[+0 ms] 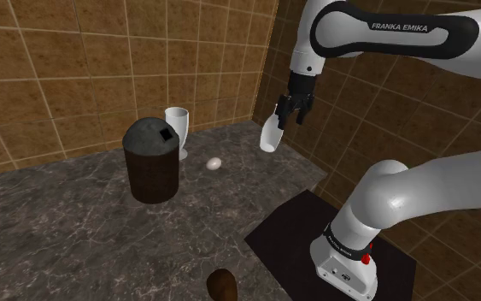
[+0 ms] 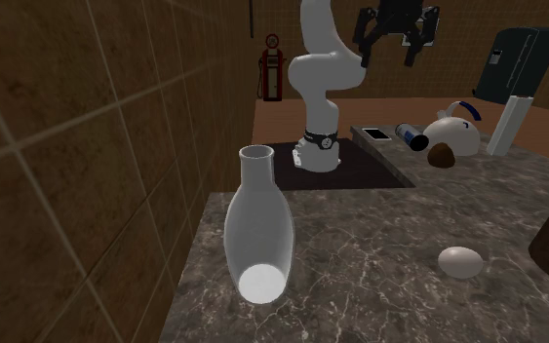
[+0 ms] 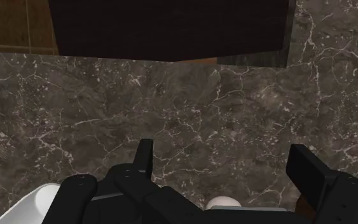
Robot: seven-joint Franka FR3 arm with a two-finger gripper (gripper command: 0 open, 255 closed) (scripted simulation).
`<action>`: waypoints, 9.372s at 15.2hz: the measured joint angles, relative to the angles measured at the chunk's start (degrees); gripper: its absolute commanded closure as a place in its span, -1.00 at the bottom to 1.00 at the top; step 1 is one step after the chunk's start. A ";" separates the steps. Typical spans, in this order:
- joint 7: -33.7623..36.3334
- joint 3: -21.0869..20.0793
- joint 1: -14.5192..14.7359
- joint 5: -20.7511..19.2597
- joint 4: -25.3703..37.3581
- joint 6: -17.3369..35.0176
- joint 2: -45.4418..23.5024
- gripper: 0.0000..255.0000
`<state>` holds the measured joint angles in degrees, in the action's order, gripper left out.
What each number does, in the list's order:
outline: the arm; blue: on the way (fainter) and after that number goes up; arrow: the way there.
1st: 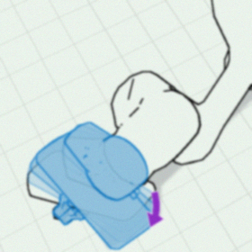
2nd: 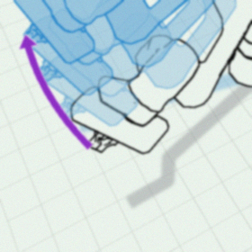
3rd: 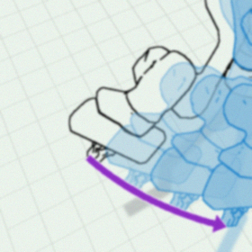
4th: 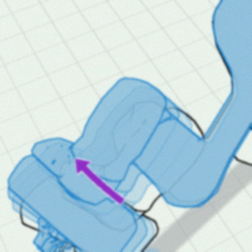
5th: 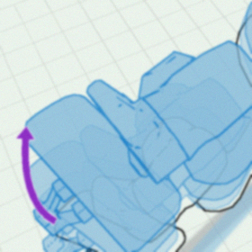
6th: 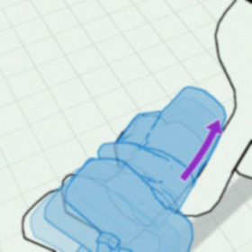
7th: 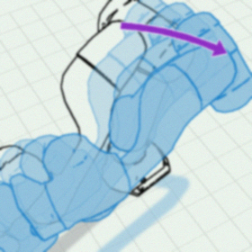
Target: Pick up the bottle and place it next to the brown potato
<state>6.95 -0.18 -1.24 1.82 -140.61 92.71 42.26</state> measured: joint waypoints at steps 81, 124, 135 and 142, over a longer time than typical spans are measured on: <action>-34.41 22.19 -9.11 -0.19 46.83 3.83 -47.32 1.00; 20.58 -13.36 10.16 4.70 37.93 -12.84 -20.21 1.00; 38.62 -25.95 14.61 5.05 53.69 -16.82 -30.92 1.00; 52.55 -35.10 20.59 -1.47 71.21 -21.59 -44.91 1.00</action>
<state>59.50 -35.28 19.35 0.35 -69.41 71.12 -2.65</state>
